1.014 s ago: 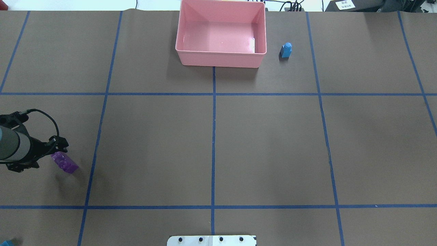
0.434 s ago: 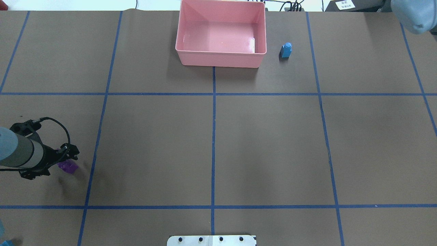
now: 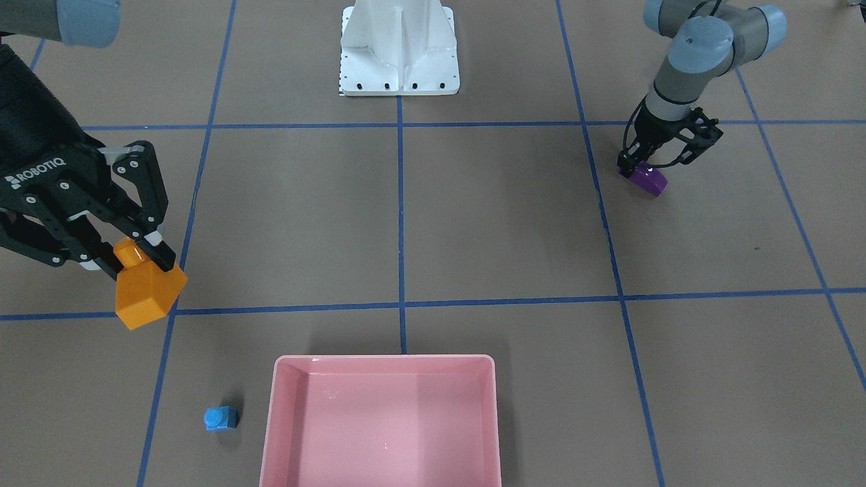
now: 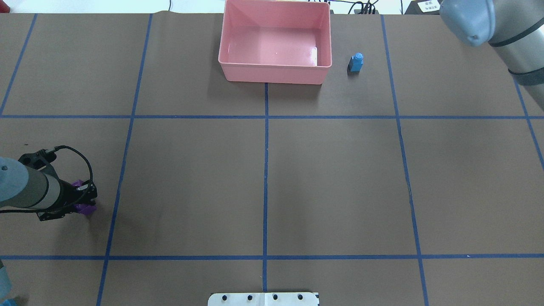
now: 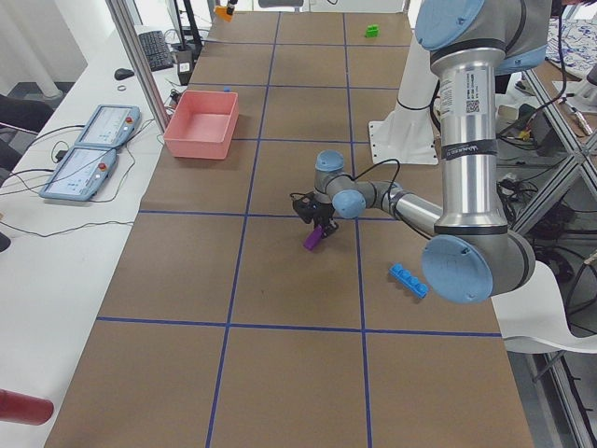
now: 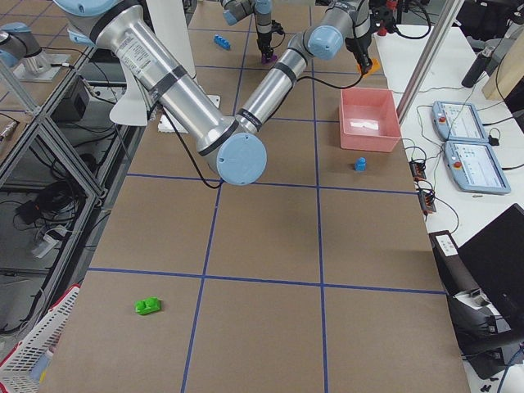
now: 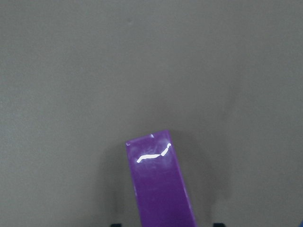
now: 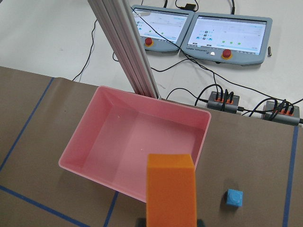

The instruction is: Put all blocks into box

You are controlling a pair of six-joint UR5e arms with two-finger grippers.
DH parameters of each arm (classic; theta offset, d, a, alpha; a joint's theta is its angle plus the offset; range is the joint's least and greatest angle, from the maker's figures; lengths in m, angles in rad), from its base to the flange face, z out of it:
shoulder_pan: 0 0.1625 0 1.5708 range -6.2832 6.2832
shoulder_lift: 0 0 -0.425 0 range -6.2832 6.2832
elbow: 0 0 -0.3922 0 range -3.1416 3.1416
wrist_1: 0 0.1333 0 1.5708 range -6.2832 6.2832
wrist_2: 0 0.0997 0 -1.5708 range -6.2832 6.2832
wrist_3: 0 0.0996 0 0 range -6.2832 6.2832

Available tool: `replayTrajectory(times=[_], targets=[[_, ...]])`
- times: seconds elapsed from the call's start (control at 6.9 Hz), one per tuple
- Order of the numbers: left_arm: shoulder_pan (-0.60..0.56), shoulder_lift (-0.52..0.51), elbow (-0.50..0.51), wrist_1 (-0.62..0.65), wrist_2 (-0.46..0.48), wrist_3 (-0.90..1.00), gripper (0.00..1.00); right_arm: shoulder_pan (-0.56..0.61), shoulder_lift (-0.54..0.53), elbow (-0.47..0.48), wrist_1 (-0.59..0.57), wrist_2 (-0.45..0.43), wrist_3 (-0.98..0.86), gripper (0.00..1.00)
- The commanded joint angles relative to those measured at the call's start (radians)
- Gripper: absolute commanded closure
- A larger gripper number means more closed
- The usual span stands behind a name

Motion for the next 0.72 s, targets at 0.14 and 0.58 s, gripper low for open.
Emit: replayTrajectory(times=[0.14,0.58], targets=[[-0.005,-0.003,-0.061,0.014,-0.005,0.0,1.0,-0.067,0.113,-0.12,0.002,-0.062,0.0,1.0],[-0.005,-0.009,-0.138,0.029,-0.005,0.0,1.0,-0.146,0.182,-0.425,0.289,-0.161,0.0,1.0]])
